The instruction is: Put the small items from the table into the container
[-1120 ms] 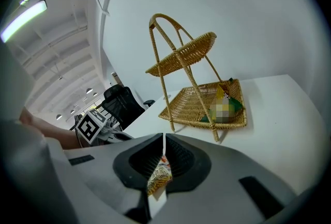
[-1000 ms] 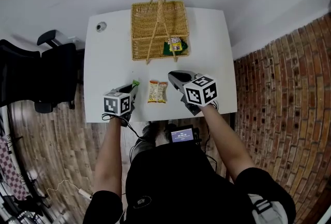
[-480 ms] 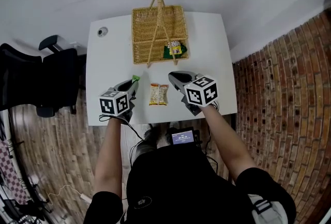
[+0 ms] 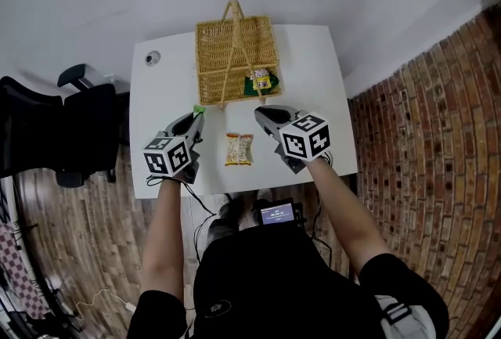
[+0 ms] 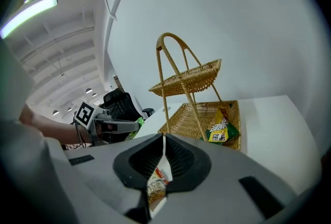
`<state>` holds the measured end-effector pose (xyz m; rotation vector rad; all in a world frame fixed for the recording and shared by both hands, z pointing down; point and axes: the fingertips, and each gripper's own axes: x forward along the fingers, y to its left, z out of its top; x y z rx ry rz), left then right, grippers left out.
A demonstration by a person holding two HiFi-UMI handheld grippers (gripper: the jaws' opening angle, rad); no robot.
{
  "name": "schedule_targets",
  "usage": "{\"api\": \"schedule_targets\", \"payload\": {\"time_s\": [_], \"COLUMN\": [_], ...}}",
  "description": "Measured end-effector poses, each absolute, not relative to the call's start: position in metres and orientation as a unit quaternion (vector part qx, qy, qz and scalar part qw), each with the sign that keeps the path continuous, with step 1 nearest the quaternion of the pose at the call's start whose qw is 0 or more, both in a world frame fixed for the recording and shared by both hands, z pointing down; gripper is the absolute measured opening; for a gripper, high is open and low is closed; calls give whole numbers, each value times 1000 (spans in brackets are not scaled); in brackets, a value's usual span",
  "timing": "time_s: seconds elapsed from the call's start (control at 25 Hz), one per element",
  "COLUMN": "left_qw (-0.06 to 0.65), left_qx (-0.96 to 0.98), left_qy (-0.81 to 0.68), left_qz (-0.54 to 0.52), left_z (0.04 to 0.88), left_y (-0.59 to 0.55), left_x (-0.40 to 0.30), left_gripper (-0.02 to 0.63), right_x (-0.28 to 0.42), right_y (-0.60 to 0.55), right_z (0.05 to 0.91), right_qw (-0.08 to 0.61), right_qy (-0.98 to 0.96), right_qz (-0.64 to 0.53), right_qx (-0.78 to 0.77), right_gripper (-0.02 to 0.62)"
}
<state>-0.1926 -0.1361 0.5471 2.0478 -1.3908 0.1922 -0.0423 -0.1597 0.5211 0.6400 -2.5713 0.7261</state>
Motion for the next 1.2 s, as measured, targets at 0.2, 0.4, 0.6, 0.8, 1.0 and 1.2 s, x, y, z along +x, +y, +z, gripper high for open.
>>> {"api": "schedule_targets", "payload": {"time_s": [0.2, 0.4, 0.6, 0.8, 1.0, 1.2], "left_qw": [330, 336, 330, 327, 329, 335], "left_qx": [779, 776, 776, 776, 777, 773], "left_qy": [-531, -533, -536, -538, -534, -536], "left_qz": [50, 31, 37, 42, 56, 61], "left_z": [542, 541, 542, 543, 548, 555], "left_y": [-152, -169, -184, -199, -213, -226], "left_x": [-194, -196, -197, -196, -194, -199], "left_gripper": [54, 54, 54, 54, 54, 54], "right_x": [-41, -43, -42, -44, -48, -52], "right_y": [-164, -170, -176, -185, -196, -203], "right_z": [518, 516, 516, 520, 522, 523], "right_qw": [194, 189, 187, 185, 182, 181], "right_qy": [-919, -919, -918, -917, -916, -916], "right_qz": [255, 253, 255, 258, 261, 263], "right_qx": [231, 236, 238, 242, 244, 243], "right_gripper": [23, 23, 23, 23, 23, 23]}}
